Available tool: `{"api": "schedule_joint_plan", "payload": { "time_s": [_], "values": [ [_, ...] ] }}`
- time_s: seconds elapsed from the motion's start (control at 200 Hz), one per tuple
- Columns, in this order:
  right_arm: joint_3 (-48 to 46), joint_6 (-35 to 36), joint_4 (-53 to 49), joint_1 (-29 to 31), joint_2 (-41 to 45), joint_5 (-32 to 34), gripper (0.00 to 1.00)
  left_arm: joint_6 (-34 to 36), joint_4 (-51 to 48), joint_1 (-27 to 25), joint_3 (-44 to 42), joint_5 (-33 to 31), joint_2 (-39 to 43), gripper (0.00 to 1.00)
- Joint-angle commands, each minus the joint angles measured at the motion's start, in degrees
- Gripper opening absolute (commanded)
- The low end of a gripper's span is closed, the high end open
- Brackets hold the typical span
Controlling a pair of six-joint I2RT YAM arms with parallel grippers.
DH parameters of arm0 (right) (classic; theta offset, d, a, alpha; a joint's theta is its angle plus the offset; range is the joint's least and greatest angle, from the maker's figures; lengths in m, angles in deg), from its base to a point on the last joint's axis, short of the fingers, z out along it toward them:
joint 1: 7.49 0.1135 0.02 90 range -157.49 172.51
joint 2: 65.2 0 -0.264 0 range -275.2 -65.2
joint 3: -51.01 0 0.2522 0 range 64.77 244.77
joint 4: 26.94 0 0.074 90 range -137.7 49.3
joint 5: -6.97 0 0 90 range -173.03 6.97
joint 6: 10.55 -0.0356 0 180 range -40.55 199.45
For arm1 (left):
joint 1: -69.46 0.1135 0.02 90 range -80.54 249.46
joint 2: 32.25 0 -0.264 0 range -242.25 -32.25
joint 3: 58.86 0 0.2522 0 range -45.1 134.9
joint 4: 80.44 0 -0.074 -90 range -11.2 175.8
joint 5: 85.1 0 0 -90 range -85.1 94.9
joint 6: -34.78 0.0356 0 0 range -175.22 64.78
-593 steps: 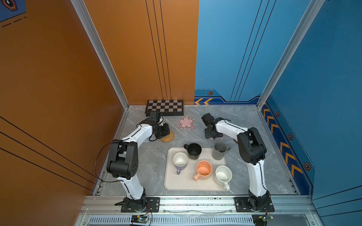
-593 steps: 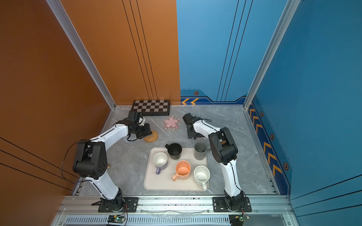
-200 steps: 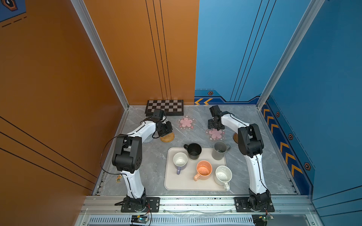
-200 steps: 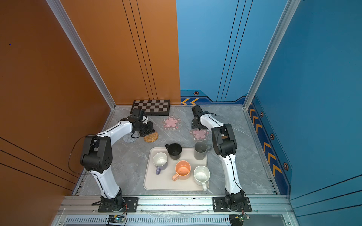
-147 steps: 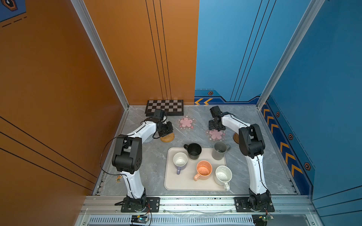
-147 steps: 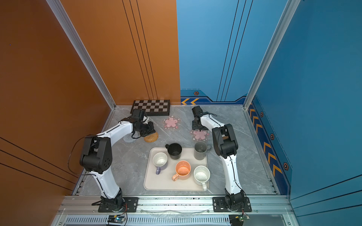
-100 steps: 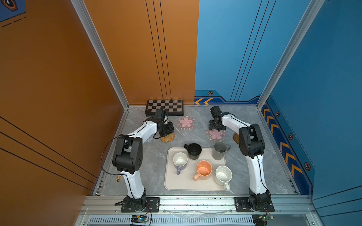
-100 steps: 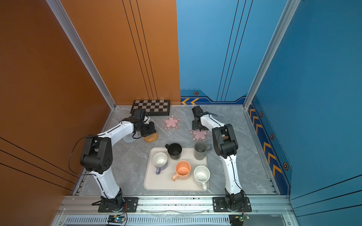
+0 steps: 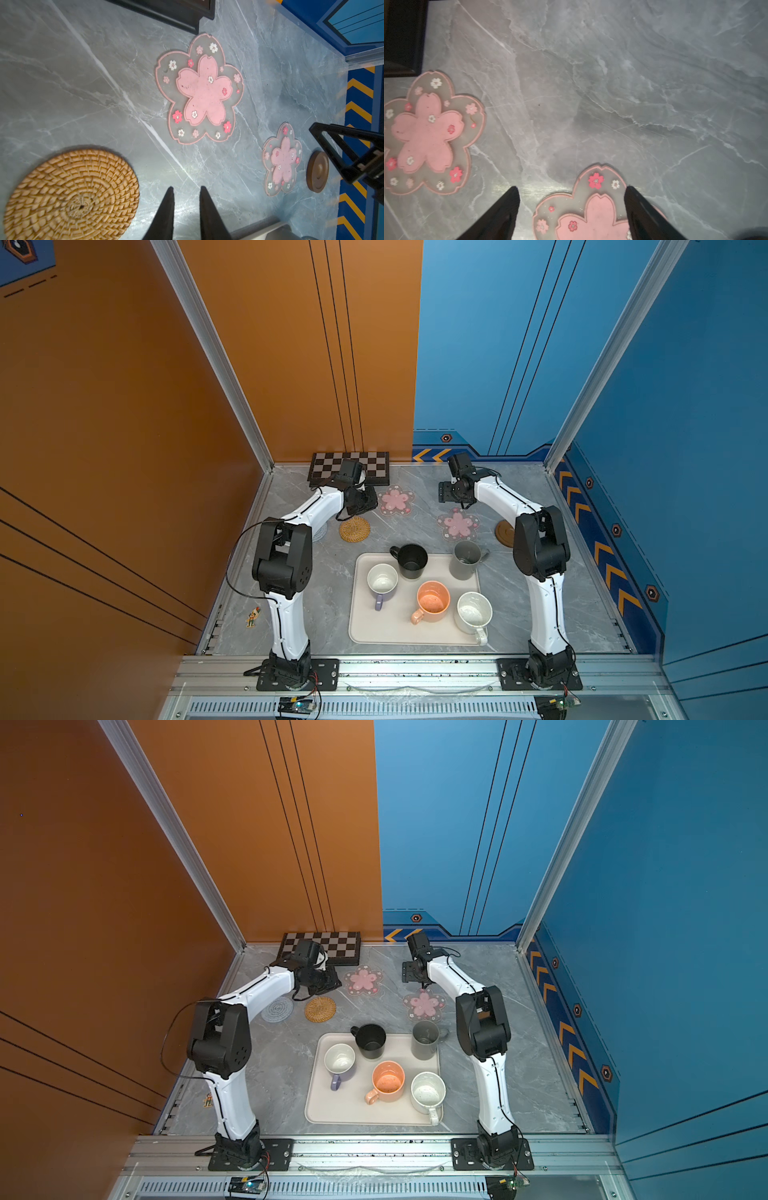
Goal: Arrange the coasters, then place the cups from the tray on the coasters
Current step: 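Move both grippers farther from the robot toward the chessboard and pink coasters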
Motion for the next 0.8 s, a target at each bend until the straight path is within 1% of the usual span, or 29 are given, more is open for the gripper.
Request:
{"api": "schedule_joint_plan", "payload": {
  "time_s": [0.0,0.11,0.33,0.536,0.696,0.796],
  "values": [
    [3.10,-1.82,0.94,0.91,-3.40,-4.31,0.82,-0.01,-0.94,0.93,2.53,-1.34,-2.70,0.24],
    [4.27,-4.69,1.67,1.04,-5.80,-6.26,0.81,-0.70,-0.91,1.54,3.95,-1.60,-4.49,0.23],
    [4.46,-8.19,4.41,1.54,-8.45,-9.13,0.81,-2.63,-0.94,2.67,6.63,-1.55,-8.55,0.23],
    [4.73,-9.99,5.00,1.68,-10.23,-9.39,0.81,-4.75,-0.66,3.05,8.90,-2.37,-12.72,0.22],
    [4.77,-10.45,5.07,1.66,-11.14,-9.50,0.81,-7.46,1.94,3.36,9.47,-2.88,-14.92,0.22],
    [4.99,-11.25,5.89,1.66,-12.09,-10.98,0.81,-9.36,4.92,3.76,9.40,-2.67,-16.20,0.22]
  ]
}}
